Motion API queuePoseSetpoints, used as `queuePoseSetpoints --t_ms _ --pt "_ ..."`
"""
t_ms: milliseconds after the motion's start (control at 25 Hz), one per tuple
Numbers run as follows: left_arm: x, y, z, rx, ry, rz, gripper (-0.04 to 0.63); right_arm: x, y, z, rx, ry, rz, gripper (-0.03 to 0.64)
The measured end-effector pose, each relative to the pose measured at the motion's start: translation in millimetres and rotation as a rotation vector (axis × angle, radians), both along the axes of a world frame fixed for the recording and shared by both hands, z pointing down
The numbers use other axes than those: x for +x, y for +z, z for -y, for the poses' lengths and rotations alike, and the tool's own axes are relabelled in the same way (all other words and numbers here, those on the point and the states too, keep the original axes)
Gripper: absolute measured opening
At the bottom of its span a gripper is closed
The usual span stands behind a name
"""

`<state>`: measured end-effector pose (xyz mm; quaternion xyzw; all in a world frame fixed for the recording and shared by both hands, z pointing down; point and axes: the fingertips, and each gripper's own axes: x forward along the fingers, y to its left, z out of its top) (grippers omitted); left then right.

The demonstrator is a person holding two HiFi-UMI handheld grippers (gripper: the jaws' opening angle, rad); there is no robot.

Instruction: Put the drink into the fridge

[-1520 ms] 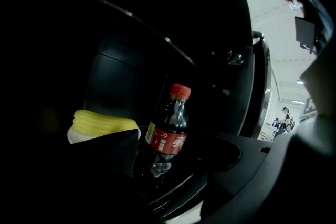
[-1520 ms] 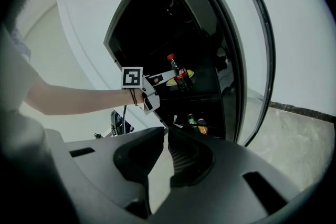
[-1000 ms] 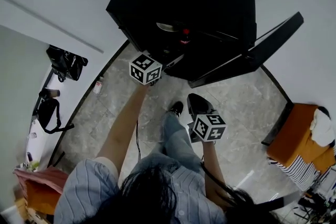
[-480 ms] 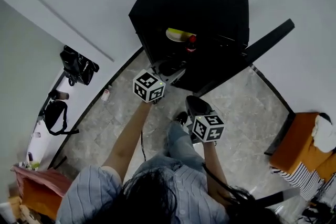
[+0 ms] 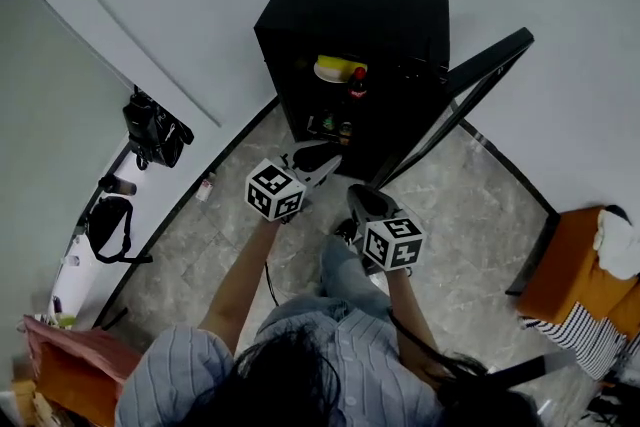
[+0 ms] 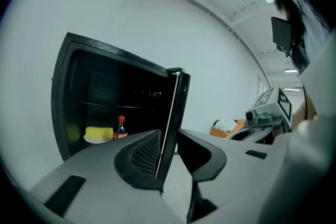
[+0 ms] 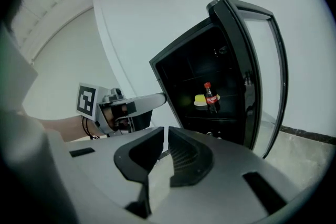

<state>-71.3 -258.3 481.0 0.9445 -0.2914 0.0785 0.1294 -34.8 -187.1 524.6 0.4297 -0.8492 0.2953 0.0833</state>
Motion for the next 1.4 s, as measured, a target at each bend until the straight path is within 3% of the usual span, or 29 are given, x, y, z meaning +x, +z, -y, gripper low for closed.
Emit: queuePoseSetpoints --t_ms 360,680,1000,1400 --pt "-22.8 -25.3 -75.5 -0.008 -0.062 -0.130 0.077 -13.0 -19.6 -45.2 0.041 -0.045 -0.038 0.035" --pt "-61.3 -23.5 -134.5 -0.047 -0.182 -0.238 0.067 -30.7 -19.4 -81.7 0.038 -0.086 -0.079 0.035" --pt "-76.1 -4.5 -168.8 -0.105 -0.207 -0.241 0.055 -29.9 -21.0 -104.8 0.028 -0.100 -0.120 0.035" --pt "-54.0 -9.7 -177.9 -0.102 -0.160 -0.226 0.046 -20.2 -19.3 -125.8 0.007 -0.113 -0.134 0.035"
